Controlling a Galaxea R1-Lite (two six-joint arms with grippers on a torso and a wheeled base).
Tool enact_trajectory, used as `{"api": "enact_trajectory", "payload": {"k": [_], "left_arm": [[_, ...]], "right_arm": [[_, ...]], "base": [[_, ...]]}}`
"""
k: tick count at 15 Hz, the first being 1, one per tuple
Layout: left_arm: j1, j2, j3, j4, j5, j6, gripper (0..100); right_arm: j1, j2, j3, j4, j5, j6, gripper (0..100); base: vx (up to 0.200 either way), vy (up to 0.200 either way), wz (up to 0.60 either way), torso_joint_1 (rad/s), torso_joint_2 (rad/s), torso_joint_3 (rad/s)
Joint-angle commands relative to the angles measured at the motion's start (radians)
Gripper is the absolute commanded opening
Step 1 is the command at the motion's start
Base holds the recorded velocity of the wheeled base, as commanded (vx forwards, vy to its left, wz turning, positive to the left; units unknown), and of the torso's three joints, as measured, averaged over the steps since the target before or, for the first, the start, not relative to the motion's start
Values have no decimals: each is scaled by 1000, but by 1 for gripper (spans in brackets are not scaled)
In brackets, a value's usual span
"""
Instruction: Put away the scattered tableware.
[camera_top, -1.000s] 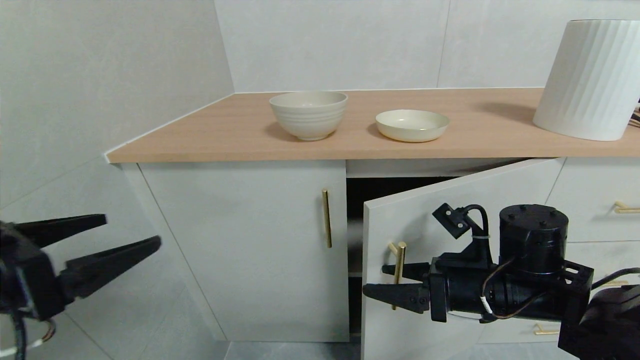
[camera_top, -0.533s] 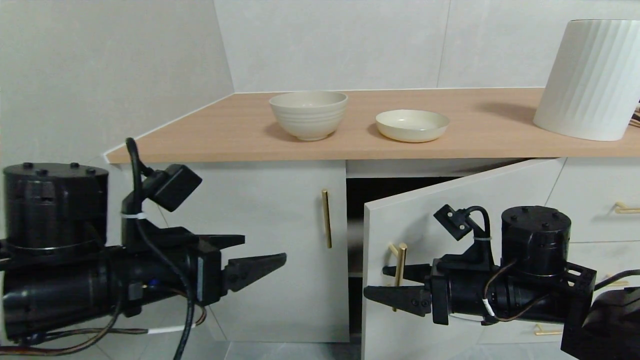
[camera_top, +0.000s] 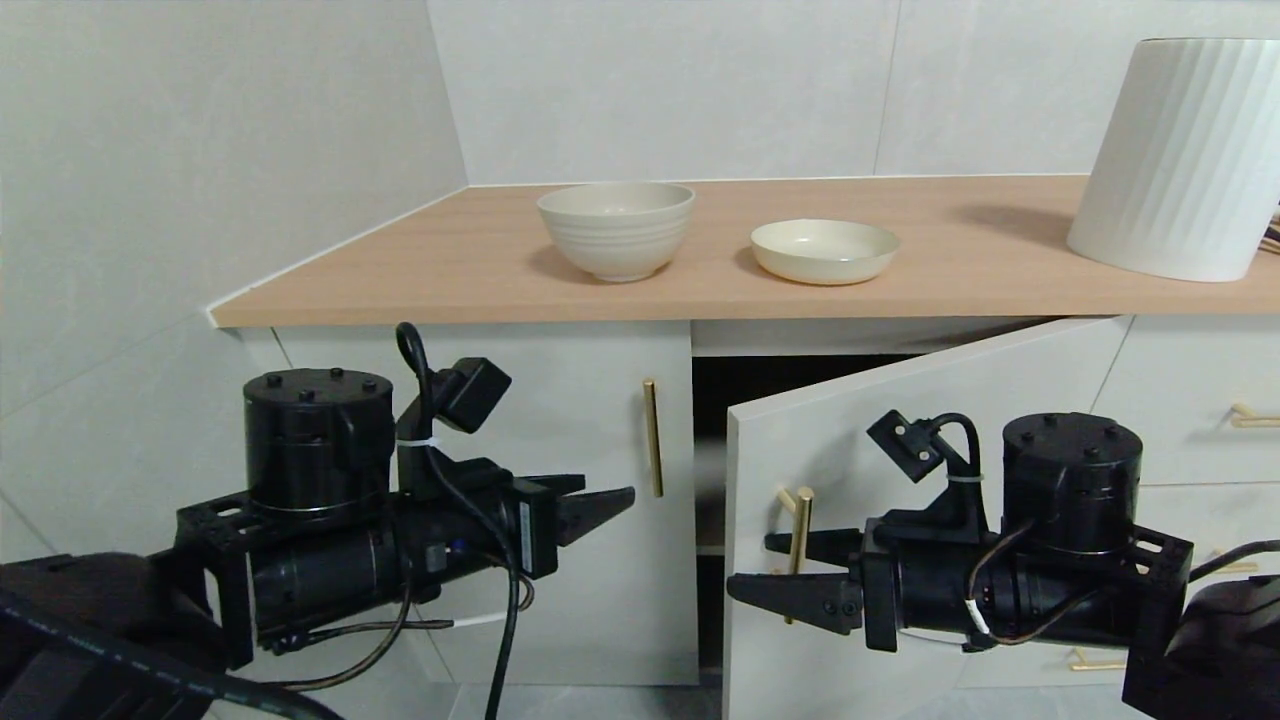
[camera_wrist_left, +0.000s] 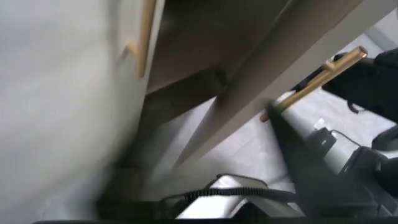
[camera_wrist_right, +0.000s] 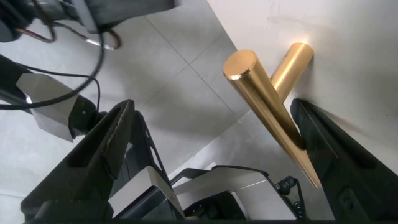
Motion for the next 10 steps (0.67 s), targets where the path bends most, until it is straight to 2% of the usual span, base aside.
{"api": "enact_trajectory", "payload": {"k": [1, 4, 6, 7, 8, 9, 10], "left_arm": [[-23, 43, -19, -40, -6, 1, 0], [-65, 177, -99, -171, -12, 4, 0], [-88, 238, -100, -270, -29, 4, 0], [-108, 267, -63, -379, -32, 4, 0], [-113, 275, -53, -409, -39, -1, 0], [-141, 342, -60, -487, -44, 6, 0], [-141, 376, -86, -515, -41, 4, 0]], "right_arm": [[0, 7, 1, 2, -1, 0, 100], [0, 9, 0, 2, -1, 0, 100], [0, 7, 0, 2, -1, 0, 100], [0, 6, 1, 2, -1, 0, 100], [0, 7, 0, 2, -1, 0, 100], [0, 10, 1, 2, -1, 0, 100], [0, 10, 3, -1, -1, -1, 100]], "base": [[0, 0, 0, 0, 0, 0], [0, 0, 0, 0, 0, 0], [0, 0, 0, 0, 0, 0], [0, 0, 0, 0, 0, 0], [0, 0, 0, 0, 0, 0], [0, 0, 0, 0, 0, 0], [0, 0, 0, 0, 0, 0]]}}
